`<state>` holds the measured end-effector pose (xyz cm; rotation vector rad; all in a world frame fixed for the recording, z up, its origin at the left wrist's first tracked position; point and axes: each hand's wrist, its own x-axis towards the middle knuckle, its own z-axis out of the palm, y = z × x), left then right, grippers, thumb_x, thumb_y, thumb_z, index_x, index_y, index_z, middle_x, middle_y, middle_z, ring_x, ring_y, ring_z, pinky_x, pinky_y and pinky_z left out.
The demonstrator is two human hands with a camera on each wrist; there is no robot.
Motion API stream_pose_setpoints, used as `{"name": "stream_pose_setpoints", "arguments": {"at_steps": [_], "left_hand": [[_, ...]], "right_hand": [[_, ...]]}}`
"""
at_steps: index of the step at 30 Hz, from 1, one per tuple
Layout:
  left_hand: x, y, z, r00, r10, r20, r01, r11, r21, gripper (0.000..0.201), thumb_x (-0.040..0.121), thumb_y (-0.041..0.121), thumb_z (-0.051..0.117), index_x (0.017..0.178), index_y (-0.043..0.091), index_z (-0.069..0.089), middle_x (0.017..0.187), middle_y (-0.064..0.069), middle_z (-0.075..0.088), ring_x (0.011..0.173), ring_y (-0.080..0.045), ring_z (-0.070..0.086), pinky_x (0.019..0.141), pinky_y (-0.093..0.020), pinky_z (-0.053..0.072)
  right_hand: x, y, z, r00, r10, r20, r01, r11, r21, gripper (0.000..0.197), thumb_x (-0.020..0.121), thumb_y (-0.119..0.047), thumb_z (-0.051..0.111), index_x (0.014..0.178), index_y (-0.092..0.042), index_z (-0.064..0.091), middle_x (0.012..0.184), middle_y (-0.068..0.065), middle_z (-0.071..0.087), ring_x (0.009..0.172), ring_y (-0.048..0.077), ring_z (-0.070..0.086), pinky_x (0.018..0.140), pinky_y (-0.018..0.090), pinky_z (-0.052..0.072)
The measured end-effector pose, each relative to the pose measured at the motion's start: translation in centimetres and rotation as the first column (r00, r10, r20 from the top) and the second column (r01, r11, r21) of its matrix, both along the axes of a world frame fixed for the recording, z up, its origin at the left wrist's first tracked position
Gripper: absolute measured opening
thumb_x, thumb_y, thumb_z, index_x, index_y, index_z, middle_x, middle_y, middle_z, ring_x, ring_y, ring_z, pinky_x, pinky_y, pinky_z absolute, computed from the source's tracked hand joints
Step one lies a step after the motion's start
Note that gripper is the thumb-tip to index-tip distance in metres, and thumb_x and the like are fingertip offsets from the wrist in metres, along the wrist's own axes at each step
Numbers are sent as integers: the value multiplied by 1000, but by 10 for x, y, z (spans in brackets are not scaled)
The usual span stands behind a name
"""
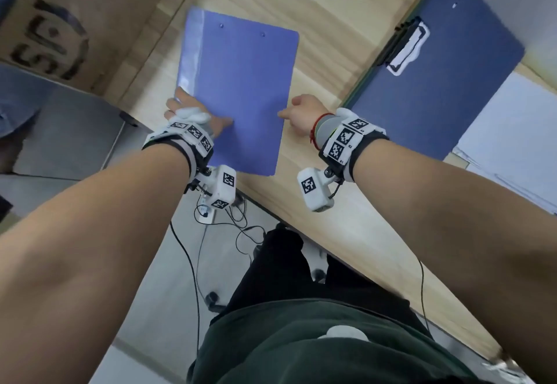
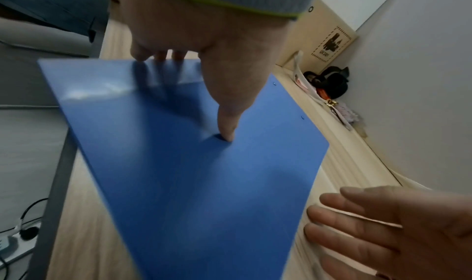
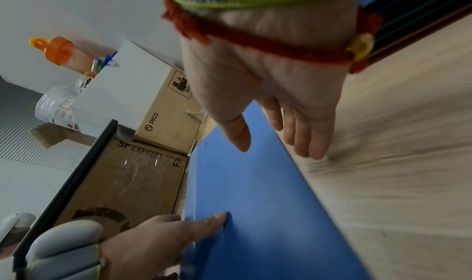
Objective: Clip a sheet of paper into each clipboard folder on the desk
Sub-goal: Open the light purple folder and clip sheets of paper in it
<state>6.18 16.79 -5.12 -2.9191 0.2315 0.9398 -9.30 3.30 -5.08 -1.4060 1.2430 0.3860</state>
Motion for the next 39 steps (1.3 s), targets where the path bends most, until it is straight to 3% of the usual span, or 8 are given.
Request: {"name": "stream_pose_setpoints", "arguments": {"at_steps": [4,11,15,22,27,31,35,39], "left_hand": [[2,-2,9,998,55,-44,-51,995,89,128,53,85,66,146,11,22,142,-19,36,127,-40,46,101,-51,42],[-2,8,13,985,74,-159,-54,990,129,140,27,105,42,125,4,48,102,-14,63,79,-33,63,59,-39,46],[-19,8,26,985,80,-154,-69,995,77,129,43,99,52,127,2,42,94,-13,62,77,-31,60,63,-39,43],[-36,4,54,989,72,-126,-89,987,-131,102,59,96,45,108,8,58,102,-12,68,82,-31,60,70,-37,42],[-43,-9,91,997,70,-46,-80,955,-286,102,67,92,43,131,13,54,118,-10,64,95,-32,59,75,-35,38],[-52,-30,111,1000,-1,-1,0,946,-323,108,55,104,27,114,20,60,101,-6,67,69,-23,60,64,-31,46],[-76,-61,85,996,38,-78,-76,817,-572,115,25,107,44,98,24,72,83,0,74,74,-25,69,81,-40,56],[-140,-106,52,962,-185,-198,24,787,-617,109,26,101,57,102,25,73,87,4,76,76,-20,74,81,-41,59]], "right_hand": [[1,-1,-7,998,-65,-17,65,998,3,36,82,-22,66,114,-5,60,99,9,66,74,21,59,56,25,44],[-26,-5,-14,994,-92,-54,94,995,41,41,78,-28,70,112,-6,61,102,8,64,87,26,63,78,38,53],[-46,1,-18,993,-108,-52,111,993,50,44,75,-30,71,113,-8,64,106,10,68,96,30,67,85,43,55],[-75,8,-10,994,-92,-55,98,989,107,49,71,-35,71,112,-7,66,89,6,53,75,23,46,64,32,41],[-75,3,11,969,-183,166,173,982,71,35,81,-31,71,113,-20,62,104,-8,69,93,12,67,88,28,50],[-93,-27,29,929,-274,250,306,947,-98,55,69,-50,71,111,-16,66,108,-4,72,96,17,70,91,39,55],[-143,-47,56,890,-387,240,436,877,-201,45,73,-49,73,103,-17,61,103,-4,70,94,18,69,87,35,55],[-236,-59,58,855,-502,131,517,807,-285,37,75,-46,74,93,-16,61,97,2,68,85,24,66,72,33,54]]}}
